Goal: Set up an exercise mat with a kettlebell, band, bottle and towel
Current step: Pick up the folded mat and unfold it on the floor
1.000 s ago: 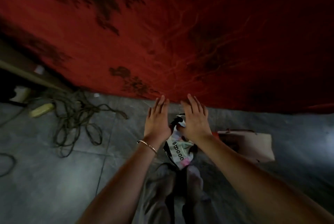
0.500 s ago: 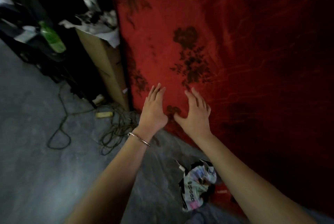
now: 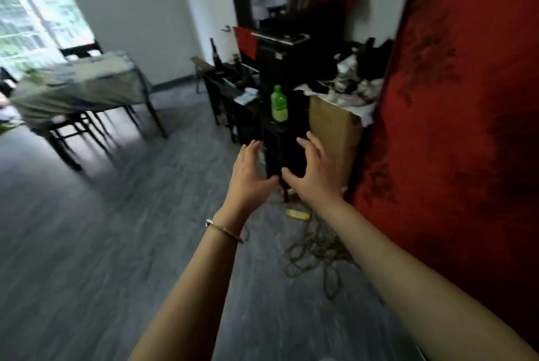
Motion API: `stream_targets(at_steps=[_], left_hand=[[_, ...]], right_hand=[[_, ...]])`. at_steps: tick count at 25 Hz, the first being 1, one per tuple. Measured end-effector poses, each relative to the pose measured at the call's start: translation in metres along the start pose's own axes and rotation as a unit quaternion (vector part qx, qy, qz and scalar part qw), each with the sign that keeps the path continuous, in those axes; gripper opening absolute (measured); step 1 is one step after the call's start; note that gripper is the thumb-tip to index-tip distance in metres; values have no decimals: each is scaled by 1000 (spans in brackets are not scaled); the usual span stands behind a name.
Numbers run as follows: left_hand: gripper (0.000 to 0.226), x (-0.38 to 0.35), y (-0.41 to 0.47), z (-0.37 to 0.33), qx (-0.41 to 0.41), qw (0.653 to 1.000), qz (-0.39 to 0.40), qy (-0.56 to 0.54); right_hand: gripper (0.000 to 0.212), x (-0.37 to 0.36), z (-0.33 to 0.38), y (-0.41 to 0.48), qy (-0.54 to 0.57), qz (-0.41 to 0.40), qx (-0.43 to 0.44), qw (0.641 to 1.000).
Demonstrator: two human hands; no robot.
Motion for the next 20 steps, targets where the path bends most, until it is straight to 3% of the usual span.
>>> stream_targets(at_steps=[6,10,20], left_hand=[[78,174,27,132,70,987,-142,31],[77,269,56,210,124,969,-205,59],[75,503,87,411,230,907,-341,90]], right_hand=[[69,-151,151,72,93,45,114,988],[75,-240,241,126,164,46,156,973],[67,-477,480,196,253,152,250,922]])
Point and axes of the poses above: each hand's wrist, its own y-axis towards the middle knuckle, its own x-axis out of the back of the hand, z = x × y, the point moved 8 cm from there along y, towards the middle knuckle
